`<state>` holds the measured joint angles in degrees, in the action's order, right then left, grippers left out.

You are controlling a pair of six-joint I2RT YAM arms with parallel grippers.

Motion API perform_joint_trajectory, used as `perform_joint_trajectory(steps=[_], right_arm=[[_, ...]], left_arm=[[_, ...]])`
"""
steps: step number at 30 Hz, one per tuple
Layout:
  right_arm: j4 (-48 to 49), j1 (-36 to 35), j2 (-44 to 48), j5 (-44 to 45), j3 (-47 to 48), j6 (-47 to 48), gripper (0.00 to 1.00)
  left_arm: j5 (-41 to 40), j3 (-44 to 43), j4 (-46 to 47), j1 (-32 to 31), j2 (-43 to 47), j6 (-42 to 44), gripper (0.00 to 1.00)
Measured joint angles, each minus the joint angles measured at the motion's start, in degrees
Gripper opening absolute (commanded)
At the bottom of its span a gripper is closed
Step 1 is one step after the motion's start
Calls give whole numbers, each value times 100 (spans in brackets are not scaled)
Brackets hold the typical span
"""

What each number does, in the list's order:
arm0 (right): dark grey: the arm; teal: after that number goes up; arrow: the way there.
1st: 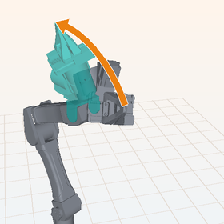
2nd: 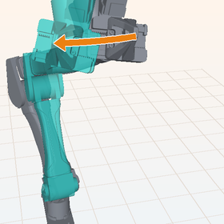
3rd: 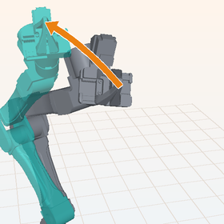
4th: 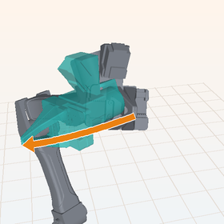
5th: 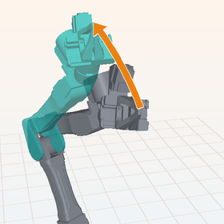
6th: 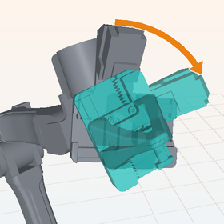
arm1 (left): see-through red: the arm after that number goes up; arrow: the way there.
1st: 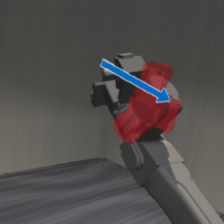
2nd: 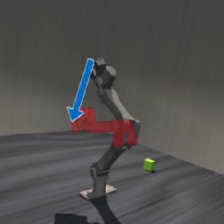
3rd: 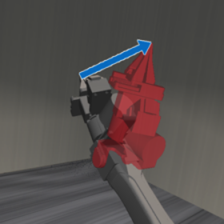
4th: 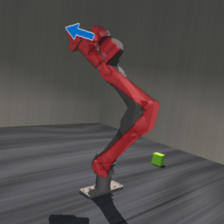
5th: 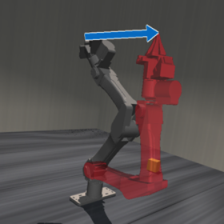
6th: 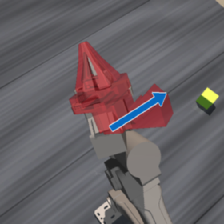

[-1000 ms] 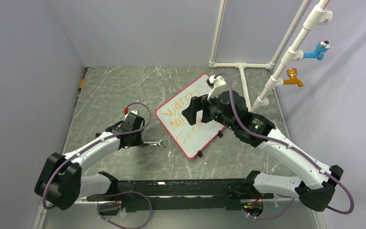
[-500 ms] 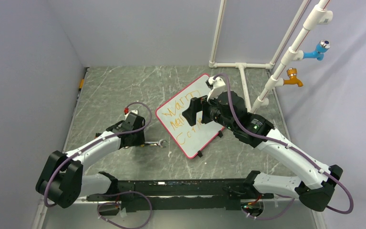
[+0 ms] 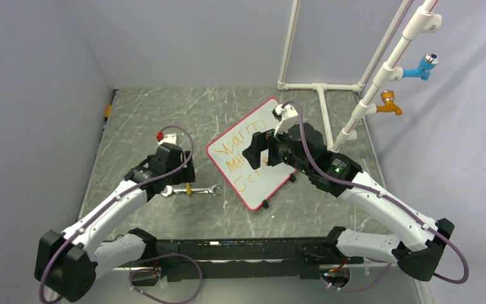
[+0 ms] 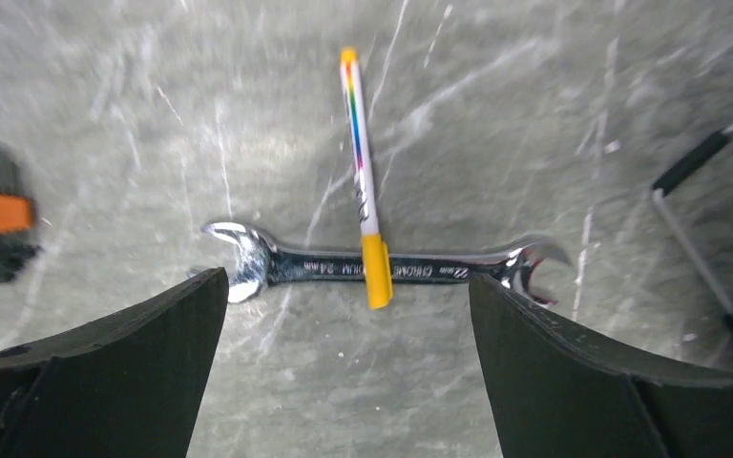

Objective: Write a sentence on the whiteboard
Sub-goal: Put down the whiteboard marker at the center of the board, then reset both arms

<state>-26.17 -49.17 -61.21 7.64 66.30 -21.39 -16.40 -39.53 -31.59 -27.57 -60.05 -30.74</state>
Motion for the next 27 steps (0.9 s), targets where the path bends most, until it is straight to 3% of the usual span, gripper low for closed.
perform_joint_trajectory(steps=[13, 20, 27], right_arm=[[538, 0, 481, 142, -461, 28, 100], [911, 0, 979, 551, -1121, 35, 100], [940, 0, 1810, 1305, -1790, 72, 100]], left_arm=[[-848, -1650, -332, 0, 1268, 1696, 99], [-1058, -1543, 533, 0, 1904, 2568, 99], [-741, -459, 1228, 57, 2538, 2859, 99]])
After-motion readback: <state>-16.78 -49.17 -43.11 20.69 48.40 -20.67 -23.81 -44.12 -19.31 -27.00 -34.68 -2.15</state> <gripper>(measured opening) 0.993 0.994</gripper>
